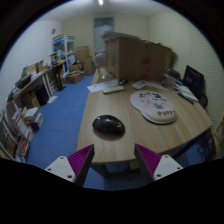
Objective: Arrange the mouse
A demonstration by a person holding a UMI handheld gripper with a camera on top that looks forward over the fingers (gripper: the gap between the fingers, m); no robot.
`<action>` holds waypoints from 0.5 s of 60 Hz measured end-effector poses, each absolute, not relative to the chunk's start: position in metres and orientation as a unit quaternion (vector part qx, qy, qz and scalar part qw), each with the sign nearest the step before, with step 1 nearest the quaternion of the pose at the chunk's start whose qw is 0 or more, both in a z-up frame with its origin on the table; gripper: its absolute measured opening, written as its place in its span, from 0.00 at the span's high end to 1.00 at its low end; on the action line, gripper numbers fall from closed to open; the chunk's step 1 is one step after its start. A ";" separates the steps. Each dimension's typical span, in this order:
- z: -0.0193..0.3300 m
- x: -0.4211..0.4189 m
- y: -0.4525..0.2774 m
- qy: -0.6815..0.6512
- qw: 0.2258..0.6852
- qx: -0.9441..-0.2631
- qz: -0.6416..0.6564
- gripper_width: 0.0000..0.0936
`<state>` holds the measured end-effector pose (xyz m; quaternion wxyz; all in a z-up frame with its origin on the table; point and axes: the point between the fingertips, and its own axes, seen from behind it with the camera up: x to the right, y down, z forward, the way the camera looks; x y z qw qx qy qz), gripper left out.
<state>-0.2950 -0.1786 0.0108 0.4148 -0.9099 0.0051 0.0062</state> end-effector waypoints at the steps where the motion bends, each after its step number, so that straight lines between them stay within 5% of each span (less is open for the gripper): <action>1: 0.007 -0.288 -0.174 -0.002 0.413 -0.911 0.011 0.11; 6: -0.013 -0.283 -0.148 -0.039 0.407 -0.913 0.021 0.12; 7: -0.017 -0.282 -0.145 -0.047 0.403 -0.914 0.022 0.05; 9: -0.015 -0.286 -0.133 -0.057 0.417 -0.906 0.038 0.11; 30: -0.013 -0.291 -0.061 -0.096 0.448 -0.887 0.059 0.19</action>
